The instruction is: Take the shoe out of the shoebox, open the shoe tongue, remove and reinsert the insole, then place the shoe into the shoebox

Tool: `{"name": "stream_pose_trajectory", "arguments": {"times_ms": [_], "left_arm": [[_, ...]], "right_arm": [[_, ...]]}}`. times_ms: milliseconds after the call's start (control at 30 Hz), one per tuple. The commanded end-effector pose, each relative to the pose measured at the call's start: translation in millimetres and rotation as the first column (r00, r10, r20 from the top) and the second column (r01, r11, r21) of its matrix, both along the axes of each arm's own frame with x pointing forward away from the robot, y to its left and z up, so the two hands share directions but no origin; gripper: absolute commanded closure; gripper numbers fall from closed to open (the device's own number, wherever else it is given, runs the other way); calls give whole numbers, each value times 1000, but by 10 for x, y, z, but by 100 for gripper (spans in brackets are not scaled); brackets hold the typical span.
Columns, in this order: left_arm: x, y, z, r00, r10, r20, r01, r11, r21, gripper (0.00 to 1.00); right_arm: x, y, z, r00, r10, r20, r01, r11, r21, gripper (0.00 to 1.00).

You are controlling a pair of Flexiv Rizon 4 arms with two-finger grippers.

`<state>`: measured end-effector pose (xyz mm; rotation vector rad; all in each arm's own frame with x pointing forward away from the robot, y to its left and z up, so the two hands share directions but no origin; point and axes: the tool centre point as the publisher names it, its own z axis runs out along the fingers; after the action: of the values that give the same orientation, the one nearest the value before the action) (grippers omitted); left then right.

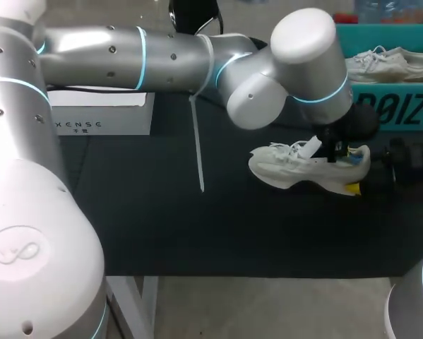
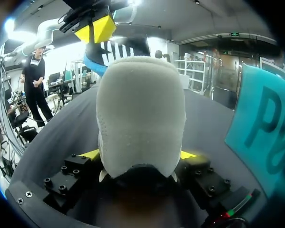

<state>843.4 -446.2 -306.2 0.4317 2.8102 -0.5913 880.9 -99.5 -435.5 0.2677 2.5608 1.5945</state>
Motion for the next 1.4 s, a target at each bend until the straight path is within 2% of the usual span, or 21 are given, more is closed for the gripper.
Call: {"name": "stream_pose_trajectory", "arguments": {"times_ms": [33, 333, 633, 833, 1167, 1300, 1400], "left_arm": [[-152, 33, 96, 1000, -24, 10, 24, 999, -22, 100], [-413, -50, 281, 997, -74, 12, 75, 994, -78, 100], [-550, -133, 538, 994, -102, 24, 105, 986, -133, 100], [-602, -175, 861, 993, -116, 14, 117, 975, -188, 100], [-717, -328, 1644, 991, -134, -6, 127, 947, -297, 100], [-698, -324, 1899, 989, -137, -63, 108, 935, -338, 100], [-652, -235, 2161, 968, -176, -181, 95, 917, -387, 100]], "right_arm": [[-8, 40, -132, 1000, -2, -2, 2, 1000, -3, 100], [-8, 40, -132, 1000, -2, -2, 2, 1000, -3, 100], [-8, 40, -132, 1000, -2, -2, 2, 1000, -3, 100], [-8, 40, -132, 1000, -2, -2, 2, 1000, -3, 100], [-8, 40, -132, 1000, -2, -2, 2, 1000, -3, 100], [-8, 40, -132, 1000, -2, -2, 2, 1000, -3, 100], [-8, 40, -132, 1000, -2, -2, 2, 1000, -3, 100]]}}
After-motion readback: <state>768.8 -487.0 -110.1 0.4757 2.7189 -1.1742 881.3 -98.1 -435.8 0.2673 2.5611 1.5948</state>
